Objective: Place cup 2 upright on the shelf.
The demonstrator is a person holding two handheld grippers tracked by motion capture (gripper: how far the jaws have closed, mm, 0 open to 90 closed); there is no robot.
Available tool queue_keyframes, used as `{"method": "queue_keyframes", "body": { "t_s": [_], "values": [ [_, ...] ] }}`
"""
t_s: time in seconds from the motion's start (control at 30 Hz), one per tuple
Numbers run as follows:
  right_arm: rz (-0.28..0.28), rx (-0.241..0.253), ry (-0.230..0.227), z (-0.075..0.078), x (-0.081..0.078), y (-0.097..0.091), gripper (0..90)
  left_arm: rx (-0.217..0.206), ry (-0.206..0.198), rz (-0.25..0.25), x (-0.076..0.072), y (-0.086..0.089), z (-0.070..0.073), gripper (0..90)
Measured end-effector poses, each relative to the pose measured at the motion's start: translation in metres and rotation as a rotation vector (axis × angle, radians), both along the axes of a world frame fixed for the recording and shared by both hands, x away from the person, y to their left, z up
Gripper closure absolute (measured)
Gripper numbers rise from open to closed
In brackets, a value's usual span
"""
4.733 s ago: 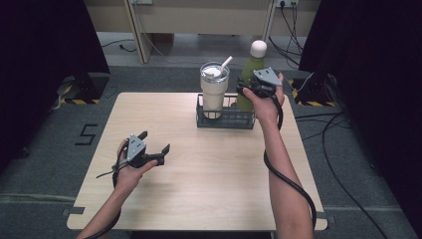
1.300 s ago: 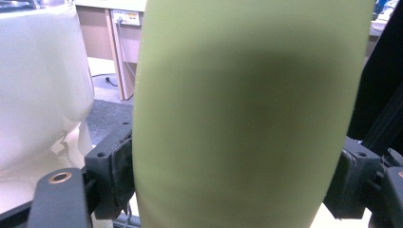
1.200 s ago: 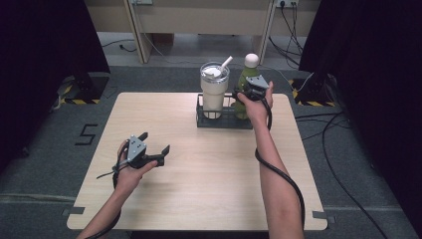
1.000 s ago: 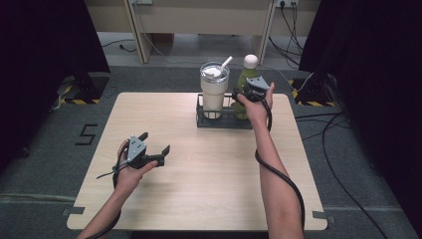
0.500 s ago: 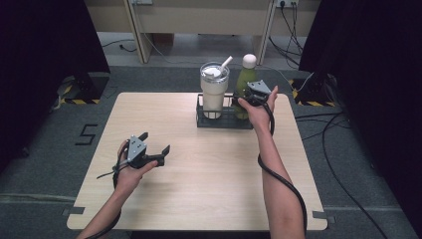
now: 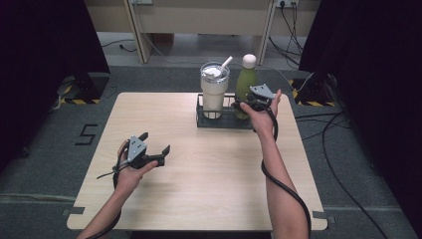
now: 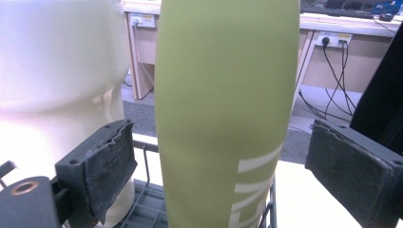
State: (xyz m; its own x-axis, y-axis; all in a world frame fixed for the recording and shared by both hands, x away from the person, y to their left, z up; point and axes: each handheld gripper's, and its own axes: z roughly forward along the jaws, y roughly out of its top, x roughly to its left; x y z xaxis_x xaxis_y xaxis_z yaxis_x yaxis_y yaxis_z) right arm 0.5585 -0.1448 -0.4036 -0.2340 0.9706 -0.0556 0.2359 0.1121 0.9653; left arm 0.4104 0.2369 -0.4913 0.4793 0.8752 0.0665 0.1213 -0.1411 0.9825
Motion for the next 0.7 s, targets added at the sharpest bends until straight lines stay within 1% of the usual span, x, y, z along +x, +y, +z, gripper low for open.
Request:
{"method": "queue_keyframes", "body": {
  "t_s": [0.27,0.33,0.4,0.47,0.7],
  "values": [
    [-0.006,0.005,0.001,-0.006,-0.019,-0.007,10.8,0.004,-0.003,-0.001,0.000,-0.001,0.001,2.6],
    [-0.003,0.015,0.003,-0.007,-0.023,-0.009,11.1,0.006,-0.003,-0.002,-0.001,-0.001,0.001,2.7],
    [-0.006,0.011,0.001,-0.009,-0.028,-0.011,11.5,0.007,-0.004,-0.002,-0.001,-0.001,0.001,2.7],
    [-0.007,0.019,0.004,-0.010,-0.033,-0.013,11.9,0.004,-0.005,0.000,-0.001,-0.001,0.002,2.7],
    [-0.001,0.015,0.005,-0.016,-0.048,-0.017,12.2,0.008,-0.006,-0.001,-0.002,-0.001,0.002,2.6]
  ]
}}
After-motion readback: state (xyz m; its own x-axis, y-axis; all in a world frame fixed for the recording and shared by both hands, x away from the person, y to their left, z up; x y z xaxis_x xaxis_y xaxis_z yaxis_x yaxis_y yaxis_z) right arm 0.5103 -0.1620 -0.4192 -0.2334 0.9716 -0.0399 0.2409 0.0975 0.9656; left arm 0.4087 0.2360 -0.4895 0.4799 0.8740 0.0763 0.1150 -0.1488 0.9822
